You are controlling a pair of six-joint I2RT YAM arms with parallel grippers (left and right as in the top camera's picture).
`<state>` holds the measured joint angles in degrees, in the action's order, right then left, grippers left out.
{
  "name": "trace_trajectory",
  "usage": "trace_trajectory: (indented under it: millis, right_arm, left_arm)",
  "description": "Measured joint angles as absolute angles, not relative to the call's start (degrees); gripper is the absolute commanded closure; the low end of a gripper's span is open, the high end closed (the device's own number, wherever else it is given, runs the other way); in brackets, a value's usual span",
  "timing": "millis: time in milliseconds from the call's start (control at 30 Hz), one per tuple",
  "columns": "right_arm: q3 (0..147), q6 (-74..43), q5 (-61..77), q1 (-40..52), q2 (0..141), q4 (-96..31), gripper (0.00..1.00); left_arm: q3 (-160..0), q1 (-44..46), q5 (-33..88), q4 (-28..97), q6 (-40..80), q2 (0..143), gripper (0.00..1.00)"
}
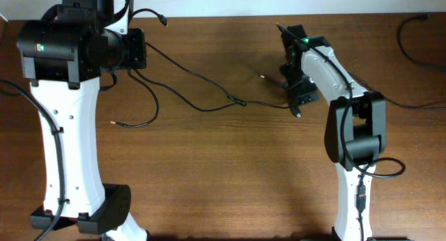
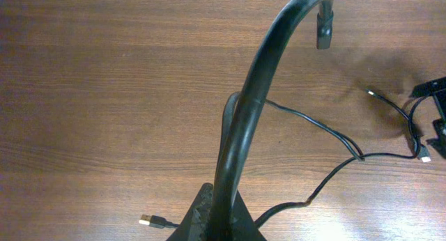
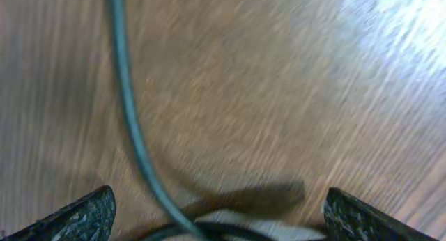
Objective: Untangle cables
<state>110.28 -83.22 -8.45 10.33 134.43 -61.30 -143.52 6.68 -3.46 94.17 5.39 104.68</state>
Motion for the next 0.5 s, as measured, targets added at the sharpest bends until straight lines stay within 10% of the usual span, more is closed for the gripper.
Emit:
trace_trajectory:
  millis: [133, 333, 500]
  right_arm:
    - [110.28, -83.81, -8.38, 8.69, 134.43, -61.45, 0.3]
    - [110.28, -84.05, -8.01, 10.2, 134.43, -60.51, 0.25]
    - [110.28, -83.9, -8.05, 11.84, 134.43, -58.92, 0.54]
  left_arm:
    - [-143.52, 6.68, -3.46, 94.13, 5.39, 104.68, 1.0]
    - [-143.55, 6.68, -3.46, 94.11, 5.39, 104.68, 1.0]
    - [-143.52, 6.68, -3.46, 94.13, 5.39, 104.68, 1.0]
